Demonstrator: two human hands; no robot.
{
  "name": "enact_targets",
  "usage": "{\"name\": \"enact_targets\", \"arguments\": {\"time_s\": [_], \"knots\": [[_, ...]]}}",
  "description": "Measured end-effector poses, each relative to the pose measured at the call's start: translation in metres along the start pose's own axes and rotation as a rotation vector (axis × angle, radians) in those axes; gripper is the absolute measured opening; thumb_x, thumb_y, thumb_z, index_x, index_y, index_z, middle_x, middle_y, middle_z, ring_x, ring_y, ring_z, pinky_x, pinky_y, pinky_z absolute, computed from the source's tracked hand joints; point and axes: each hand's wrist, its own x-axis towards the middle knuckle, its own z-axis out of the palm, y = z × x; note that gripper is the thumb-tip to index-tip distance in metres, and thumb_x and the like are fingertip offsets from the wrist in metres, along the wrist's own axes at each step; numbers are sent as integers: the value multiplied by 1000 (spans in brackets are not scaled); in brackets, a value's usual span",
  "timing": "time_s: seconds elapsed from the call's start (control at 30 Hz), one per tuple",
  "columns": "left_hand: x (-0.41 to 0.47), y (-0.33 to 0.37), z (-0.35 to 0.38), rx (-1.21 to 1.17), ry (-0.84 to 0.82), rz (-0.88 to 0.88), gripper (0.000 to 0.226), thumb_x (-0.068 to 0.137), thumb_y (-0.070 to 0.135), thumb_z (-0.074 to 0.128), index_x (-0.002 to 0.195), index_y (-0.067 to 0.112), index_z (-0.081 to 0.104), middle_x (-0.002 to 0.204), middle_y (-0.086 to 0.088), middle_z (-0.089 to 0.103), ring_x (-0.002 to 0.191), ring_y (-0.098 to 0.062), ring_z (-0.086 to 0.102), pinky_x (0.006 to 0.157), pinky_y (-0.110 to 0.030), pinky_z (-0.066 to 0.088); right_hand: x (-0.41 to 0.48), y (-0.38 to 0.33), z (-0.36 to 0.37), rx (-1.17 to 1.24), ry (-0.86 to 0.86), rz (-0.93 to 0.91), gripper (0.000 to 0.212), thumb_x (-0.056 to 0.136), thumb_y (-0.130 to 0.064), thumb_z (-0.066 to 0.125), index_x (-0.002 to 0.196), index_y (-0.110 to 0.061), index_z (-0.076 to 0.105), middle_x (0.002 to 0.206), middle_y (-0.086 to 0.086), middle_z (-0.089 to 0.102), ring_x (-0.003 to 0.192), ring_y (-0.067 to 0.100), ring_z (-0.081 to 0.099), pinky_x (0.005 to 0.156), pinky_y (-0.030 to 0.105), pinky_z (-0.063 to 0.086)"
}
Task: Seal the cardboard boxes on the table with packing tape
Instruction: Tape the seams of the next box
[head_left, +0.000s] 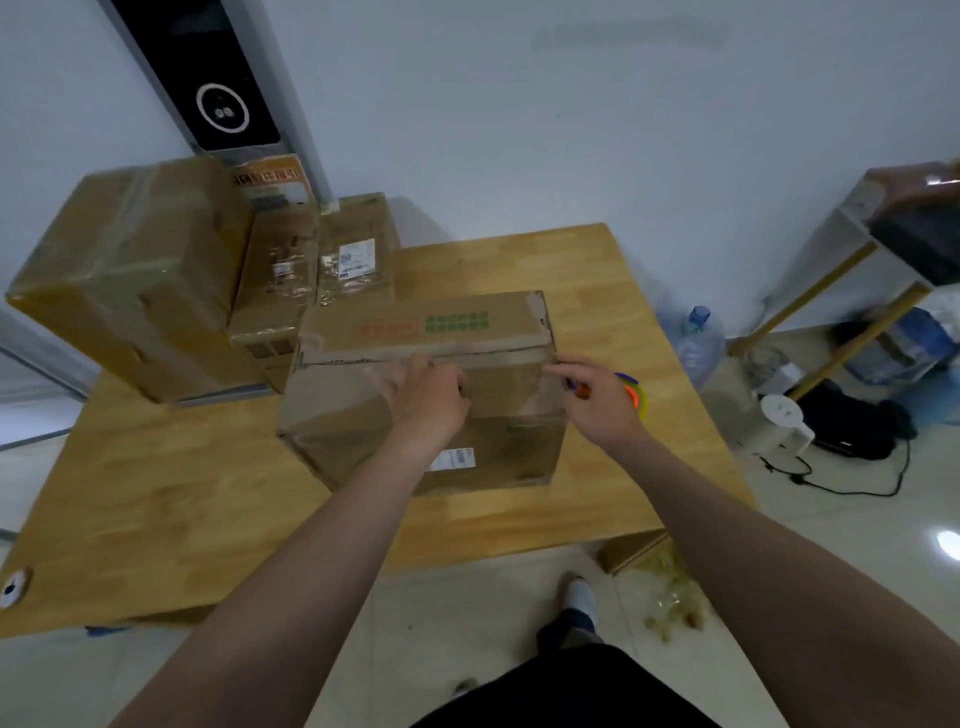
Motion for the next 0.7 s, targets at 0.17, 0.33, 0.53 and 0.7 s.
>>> {"name": "enact_targets", "arguments": {"time_s": [0.17, 0.33, 0.53, 0.7], "knots": [[60, 70, 5, -171, -72, 133, 42, 97, 43, 63, 137, 34, 54, 150, -4, 37, 146, -35, 17, 122, -59, 15, 66, 66, -32, -158, 140, 299, 33, 87, -2, 56, 103, -24, 74, 118, 6, 60, 98, 26, 62, 82, 31, 47], [119, 133, 24, -150, -123, 99, 52, 90, 55, 69, 136, 42, 48, 155, 3, 23, 152, -32, 0, 108, -83, -6, 121, 136, -36, -357, -140, 652, 44, 96, -17, 54, 139, -27, 53, 140, 14, 40, 128, 44, 42, 100, 46, 41], [164, 157, 37, -113, -77, -85, 50, 96, 37, 67, 139, 51, 44, 160, 0, 19, 154, -34, -8, 101, -88, -10, 158, 192, -24, -334, -339, 821, 51, 95, -31, 60, 142, -17, 47, 145, 18, 34, 122, 46, 51, 99, 45, 43], [190, 168, 37, -89, -75, -190, 50, 96, 39, 67, 138, 53, 44, 159, -3, 22, 153, -34, -6, 98, -91, -8, 171, 215, -13, -288, -391, 823, 48, 95, -27, 59, 142, -22, 48, 134, 17, 40, 104, 45, 59, 87, 55, 56]]}}
